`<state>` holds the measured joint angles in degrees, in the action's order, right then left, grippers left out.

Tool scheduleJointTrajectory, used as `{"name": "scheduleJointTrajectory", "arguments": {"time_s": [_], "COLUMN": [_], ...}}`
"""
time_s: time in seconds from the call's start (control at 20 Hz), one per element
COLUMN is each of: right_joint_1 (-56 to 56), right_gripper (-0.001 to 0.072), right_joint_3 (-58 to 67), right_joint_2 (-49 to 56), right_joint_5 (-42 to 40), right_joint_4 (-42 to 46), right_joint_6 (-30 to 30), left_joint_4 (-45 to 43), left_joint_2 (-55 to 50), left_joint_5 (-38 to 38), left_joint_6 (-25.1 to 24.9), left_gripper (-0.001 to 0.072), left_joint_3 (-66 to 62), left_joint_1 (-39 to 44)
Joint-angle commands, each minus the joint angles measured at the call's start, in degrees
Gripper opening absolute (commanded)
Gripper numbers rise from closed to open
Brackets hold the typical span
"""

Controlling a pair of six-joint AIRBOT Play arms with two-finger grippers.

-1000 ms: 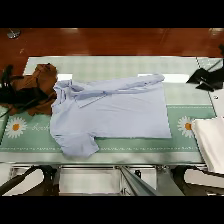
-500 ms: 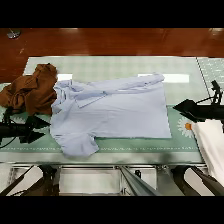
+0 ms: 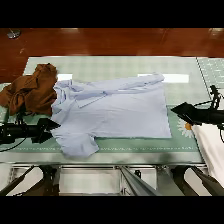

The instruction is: Fold the shirts.

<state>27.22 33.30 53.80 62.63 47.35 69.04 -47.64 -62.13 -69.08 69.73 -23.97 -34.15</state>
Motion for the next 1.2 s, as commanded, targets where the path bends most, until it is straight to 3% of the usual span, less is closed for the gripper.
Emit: {"name": "scheduleJointTrajectory", "arguments": {"time_s": [0.0,0.05,0.1,0.25,0.75,1.15], "right_joint_1": [3.1,5.6,7.7,10.4,-5.0,-13.1], "right_gripper": [0.0623,0.0622,0.0623,0.0623,0.0623,0.0607], "right_joint_3": [1.2,2.1,2.7,1.6,-4.4,-4.3], "right_joint_2": [-0.1,-0.1,-0.1,0.0,6.0,13.0], "right_joint_5": [-1.0,-0.4,0.5,5.4,8.0,-3.6], "right_joint_4": [3.6,6.6,9.8,20.5,18.5,4.0], "right_joint_6": [2.4,3.8,4.9,11.0,11.7,9.5], "left_joint_4": [0.9,0.9,1.0,1.2,1.2,1.2], "left_joint_2": [-0.8,-1.3,-1.4,-1.4,-1.4,-1.4], "left_joint_5": [2.7,1.3,-0.2,-1.0,-1.0,0.8], "left_joint_6": [-1.9,-3.3,-5.8,-6.3,-6.3,-6.3], "left_gripper": [0.0673,0.0389,0.0025,0.0020,0.0020,0.0020], "left_joint_3": [0.3,0.3,0.2,-0.5,-0.6,-0.6], "left_joint_1": [3.8,3.7,3.4,3.1,3.1,3.2]}}
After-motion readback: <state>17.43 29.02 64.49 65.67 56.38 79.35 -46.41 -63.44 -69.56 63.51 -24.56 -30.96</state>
